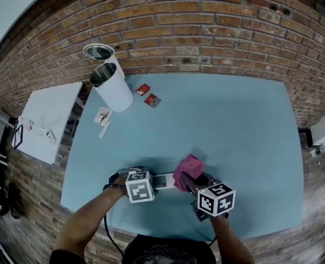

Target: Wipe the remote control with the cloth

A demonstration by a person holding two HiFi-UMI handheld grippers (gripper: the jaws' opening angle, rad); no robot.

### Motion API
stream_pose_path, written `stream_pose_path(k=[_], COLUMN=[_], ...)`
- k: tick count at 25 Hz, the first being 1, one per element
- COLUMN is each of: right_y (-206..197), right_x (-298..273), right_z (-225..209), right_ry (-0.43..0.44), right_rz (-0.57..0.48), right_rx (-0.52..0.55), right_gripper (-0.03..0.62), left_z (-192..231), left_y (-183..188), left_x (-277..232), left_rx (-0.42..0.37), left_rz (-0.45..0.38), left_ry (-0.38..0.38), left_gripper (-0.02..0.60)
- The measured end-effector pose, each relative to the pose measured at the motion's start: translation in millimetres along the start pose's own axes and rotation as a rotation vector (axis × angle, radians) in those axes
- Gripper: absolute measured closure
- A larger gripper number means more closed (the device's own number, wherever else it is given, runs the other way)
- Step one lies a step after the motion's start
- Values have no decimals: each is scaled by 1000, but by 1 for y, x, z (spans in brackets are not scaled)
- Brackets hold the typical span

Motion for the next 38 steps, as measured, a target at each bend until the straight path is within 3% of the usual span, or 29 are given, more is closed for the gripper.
stream_pose_path(k=[16,27,38], right_y=[1,-4,-11], right_x=[14,3,15], right_z=[-54,-40,-23], right_ry=[-128,-55,-141], right_rz=[-81,-15,12], right_rx=[-78,-19,-38], right_gripper=[530,530,530], left_z=[-1,0,1], left_y=[6,4,6], left_x=[-2,-2,-2], left_rx=[51,57,54], left_rz=[86,73,82], left_ry=[17,18,6], left_gripper=[311,310,307])
Point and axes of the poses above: the fingertips, and each gripper's own axes: x backward along the fingers, z to its left, y out of its top, the point moved 9 cm from there along x, backward along the fingers, and after that the axes turned 14 degrees about x, right-handed, at the moved point
